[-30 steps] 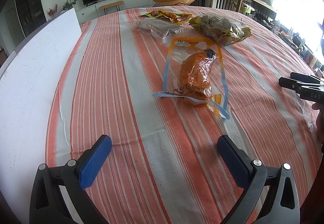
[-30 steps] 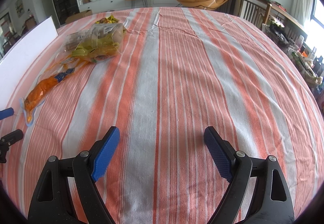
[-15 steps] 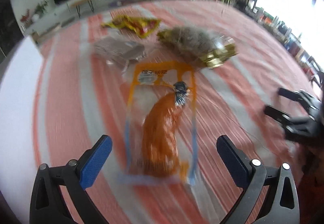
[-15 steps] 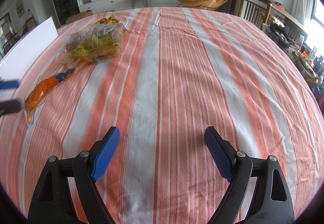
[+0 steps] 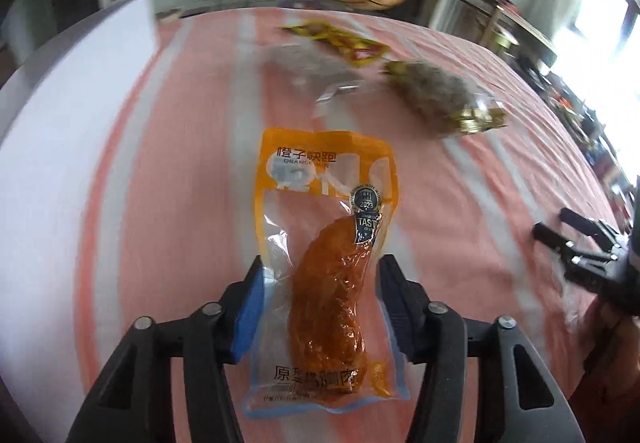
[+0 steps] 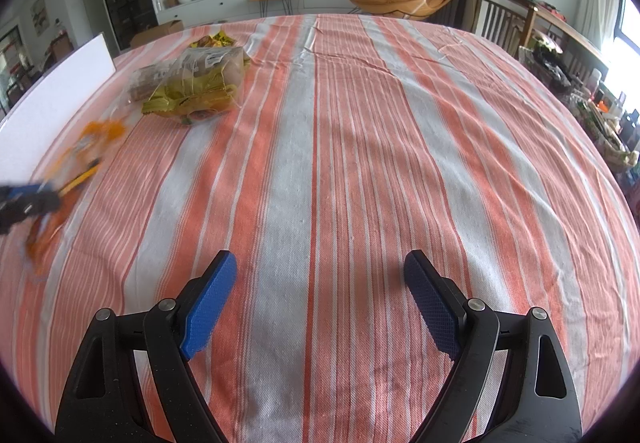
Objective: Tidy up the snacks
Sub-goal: 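Grasp the orange sausage bag with the left tool and lift it, then grasp the clear gold-edged snack bag with the right tool while the left tool holds the orange bag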
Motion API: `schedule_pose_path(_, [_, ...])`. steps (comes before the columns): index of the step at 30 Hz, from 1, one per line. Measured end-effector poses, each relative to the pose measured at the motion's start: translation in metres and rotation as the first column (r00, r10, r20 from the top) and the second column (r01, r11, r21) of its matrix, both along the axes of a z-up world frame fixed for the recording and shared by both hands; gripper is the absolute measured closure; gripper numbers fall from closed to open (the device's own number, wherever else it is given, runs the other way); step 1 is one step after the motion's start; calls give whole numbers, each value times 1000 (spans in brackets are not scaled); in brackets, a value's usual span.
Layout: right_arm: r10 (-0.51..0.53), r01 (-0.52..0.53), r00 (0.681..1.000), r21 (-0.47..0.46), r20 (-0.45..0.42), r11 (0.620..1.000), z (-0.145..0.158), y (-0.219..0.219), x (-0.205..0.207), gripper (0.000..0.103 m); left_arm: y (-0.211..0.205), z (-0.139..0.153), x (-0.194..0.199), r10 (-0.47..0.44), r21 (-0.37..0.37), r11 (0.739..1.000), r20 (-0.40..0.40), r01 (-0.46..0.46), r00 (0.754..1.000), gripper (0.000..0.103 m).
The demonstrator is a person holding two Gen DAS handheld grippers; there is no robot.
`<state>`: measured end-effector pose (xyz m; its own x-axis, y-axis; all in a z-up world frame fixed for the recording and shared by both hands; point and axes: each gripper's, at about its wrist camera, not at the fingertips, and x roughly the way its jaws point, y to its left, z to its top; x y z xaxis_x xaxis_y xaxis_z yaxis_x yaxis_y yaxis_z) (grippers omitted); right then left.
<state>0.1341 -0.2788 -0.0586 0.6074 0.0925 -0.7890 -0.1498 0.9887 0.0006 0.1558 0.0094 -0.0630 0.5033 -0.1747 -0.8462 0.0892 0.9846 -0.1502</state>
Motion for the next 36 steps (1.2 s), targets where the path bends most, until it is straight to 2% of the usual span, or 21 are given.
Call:
schedule_pose_path(3, [0,0,1000,0,0,1000,0,0,0,14,12,-5,-6,25,15,1000,-14,-25,1000,27])
schedule_pose_path(6, [0,0,1000,1,0,1000,0,0,0,15,7,-11,-1,-14,10,1000,-39,15,999,19])
schedule_pose_path(8, [0,0,1000,1,0,1000,0,0,0,15,-1,-12,-1,-50,58,997,-32,52,998,13])
schedule_pose_path(10, [0,0,1000,1,0,1000,0,0,-1,15,-8,-17,2,-60,137,989,-18,62,998,6])
schedule_pose_path(12, [0,0,1000,1,0,1000,0,0,-1,15,-4,-20,4,-45,143,989,2,44,999,0])
schedule_pose_path(16, [0,0,1000,1,0,1000,0,1,-1,15,16,-25,7,15,127,992,57,-22,998,0])
schedule_pose_path(23, [1,-1,1000,2,1,1000,0,1,-1,15,26,-27,11,104,130,985,78,-114,991,0])
schedule_pose_path(32, [-2,2,1000,3,0,1000,-1,1,2,15,27,-26,8,107,131,984,81,-117,991,0])
schedule_pose_path(34, [-28,31,998,52,-49,998,8,0,13,16,27,-27,8,107,131,984,81,-117,991,0])
schedule_pose_path(36, [-41,44,999,175,-18,984,41,4,28,16,27,-27,8,107,131,984,81,-117,991,0])
